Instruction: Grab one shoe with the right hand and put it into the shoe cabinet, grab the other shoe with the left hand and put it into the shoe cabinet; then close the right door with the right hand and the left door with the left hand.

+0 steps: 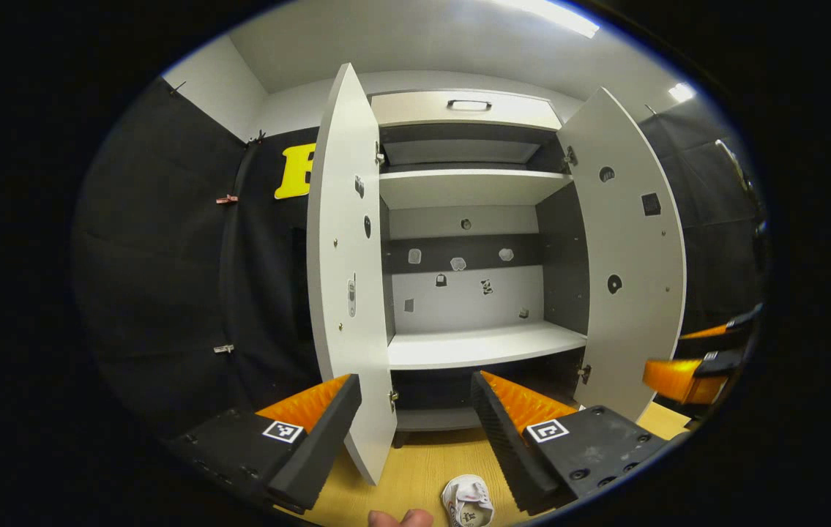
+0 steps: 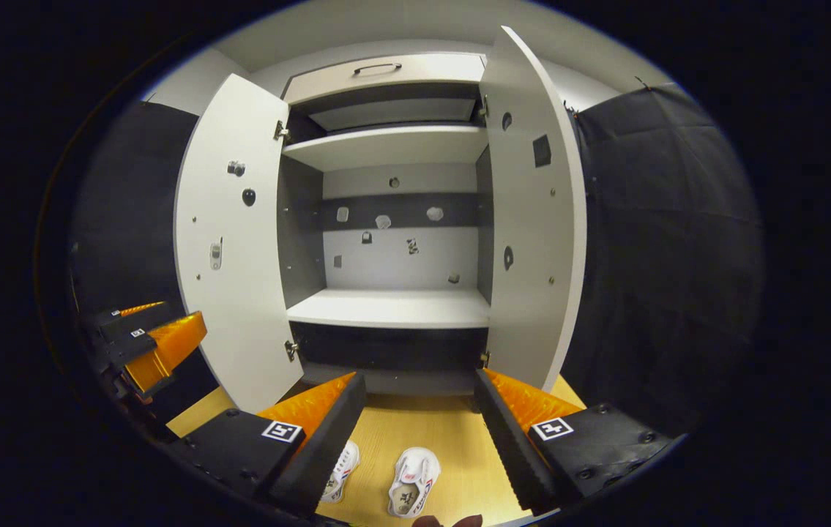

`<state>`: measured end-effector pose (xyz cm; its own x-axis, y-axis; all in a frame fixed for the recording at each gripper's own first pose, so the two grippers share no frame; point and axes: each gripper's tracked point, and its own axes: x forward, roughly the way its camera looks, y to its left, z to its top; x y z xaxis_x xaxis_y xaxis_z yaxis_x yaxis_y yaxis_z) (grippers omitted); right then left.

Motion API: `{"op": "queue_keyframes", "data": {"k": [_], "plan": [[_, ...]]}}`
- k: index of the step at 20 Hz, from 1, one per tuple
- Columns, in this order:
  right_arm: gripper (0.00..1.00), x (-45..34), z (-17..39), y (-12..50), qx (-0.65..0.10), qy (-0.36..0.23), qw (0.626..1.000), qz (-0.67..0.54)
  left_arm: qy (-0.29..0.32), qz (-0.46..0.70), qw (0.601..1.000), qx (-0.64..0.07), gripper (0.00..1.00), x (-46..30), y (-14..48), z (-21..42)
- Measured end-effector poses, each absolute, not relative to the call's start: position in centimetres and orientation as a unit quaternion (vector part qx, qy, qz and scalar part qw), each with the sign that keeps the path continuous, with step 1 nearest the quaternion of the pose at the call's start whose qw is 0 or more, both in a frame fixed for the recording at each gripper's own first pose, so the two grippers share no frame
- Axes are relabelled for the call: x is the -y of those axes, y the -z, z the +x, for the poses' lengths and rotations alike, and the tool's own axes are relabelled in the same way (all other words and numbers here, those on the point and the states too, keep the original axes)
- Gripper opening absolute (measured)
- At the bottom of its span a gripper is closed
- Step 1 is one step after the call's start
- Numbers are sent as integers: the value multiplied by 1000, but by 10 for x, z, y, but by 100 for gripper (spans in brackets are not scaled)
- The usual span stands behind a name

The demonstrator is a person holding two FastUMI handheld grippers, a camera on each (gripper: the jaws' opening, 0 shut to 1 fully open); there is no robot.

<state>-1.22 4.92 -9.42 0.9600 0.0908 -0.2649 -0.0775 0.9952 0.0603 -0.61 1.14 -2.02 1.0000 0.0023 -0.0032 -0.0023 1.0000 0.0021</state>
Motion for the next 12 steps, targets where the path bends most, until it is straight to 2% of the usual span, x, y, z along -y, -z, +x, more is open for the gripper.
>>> {"op": "queue_keyframes", "data": {"k": [4, 8, 12], "plan": [[98, -70, -30, 182, -239, -65, 968, 35, -11, 7, 1000, -11, 95, -21, 37, -12], [98, -80, -48, 275, -341, -61, 936, 60, -23, 9, 999, -31, 94, -35, 57, -18], [99, -86, -53, 341, -392, -56, 915, 70, -36, 12, 998, -49, 95, -49, 73, -18]]}}
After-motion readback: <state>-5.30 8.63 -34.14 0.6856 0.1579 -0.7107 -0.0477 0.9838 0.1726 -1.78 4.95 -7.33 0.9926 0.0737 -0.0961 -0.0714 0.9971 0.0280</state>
